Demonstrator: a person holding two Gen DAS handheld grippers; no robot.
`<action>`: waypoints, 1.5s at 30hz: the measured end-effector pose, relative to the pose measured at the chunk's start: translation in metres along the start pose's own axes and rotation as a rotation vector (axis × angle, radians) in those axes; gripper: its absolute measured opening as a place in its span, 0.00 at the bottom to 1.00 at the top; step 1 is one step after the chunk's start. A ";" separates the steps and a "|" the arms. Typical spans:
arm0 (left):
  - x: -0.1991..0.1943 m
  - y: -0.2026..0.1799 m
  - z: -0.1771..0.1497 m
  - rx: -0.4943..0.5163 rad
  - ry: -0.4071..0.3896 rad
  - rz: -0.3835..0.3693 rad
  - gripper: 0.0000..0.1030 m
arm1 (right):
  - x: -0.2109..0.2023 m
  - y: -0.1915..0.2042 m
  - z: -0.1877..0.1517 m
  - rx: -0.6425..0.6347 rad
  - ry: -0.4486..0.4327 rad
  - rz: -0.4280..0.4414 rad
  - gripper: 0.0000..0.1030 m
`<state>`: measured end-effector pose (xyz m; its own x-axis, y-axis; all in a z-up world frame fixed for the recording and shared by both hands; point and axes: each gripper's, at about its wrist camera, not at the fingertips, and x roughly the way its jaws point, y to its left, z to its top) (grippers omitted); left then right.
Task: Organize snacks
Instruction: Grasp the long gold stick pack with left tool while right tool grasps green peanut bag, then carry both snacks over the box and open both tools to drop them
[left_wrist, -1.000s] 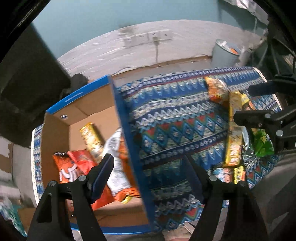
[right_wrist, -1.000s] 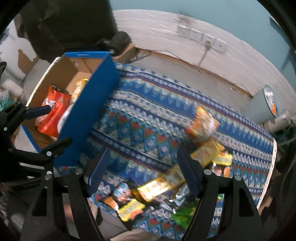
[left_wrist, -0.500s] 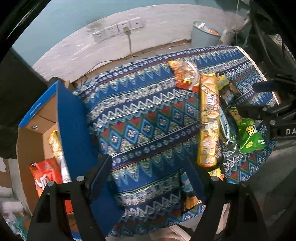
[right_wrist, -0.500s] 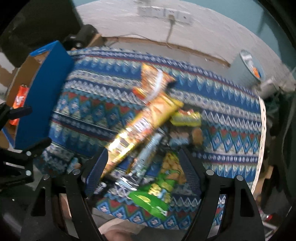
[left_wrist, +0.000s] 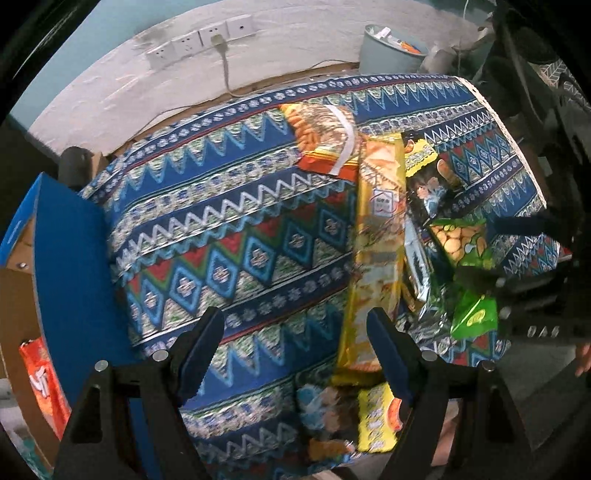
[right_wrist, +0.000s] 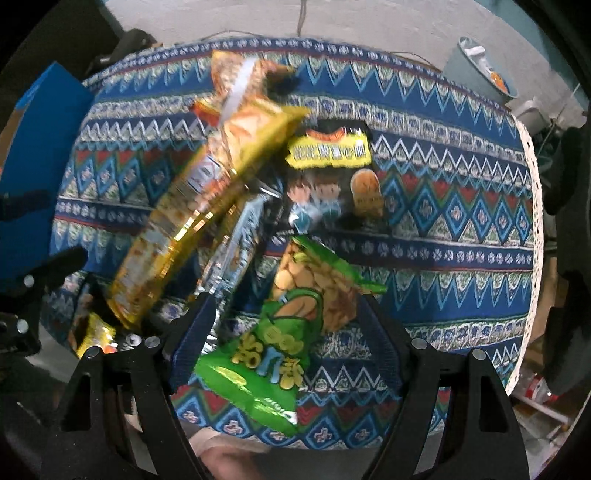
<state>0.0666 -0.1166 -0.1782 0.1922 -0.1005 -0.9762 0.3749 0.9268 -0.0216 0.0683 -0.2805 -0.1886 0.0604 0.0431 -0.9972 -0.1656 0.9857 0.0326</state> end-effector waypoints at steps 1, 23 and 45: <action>0.003 -0.003 0.003 0.001 0.004 -0.007 0.78 | 0.004 -0.002 -0.002 0.004 0.007 -0.004 0.76; 0.065 -0.045 0.032 0.035 0.078 -0.006 0.80 | 0.043 -0.050 -0.001 0.054 0.026 0.051 0.61; 0.066 -0.067 0.048 0.138 -0.039 0.072 0.31 | 0.024 -0.037 -0.002 -0.005 -0.031 -0.003 0.39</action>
<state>0.0976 -0.2022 -0.2311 0.2570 -0.0516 -0.9650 0.4792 0.8740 0.0809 0.0739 -0.3163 -0.2142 0.0910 0.0450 -0.9948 -0.1702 0.9850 0.0290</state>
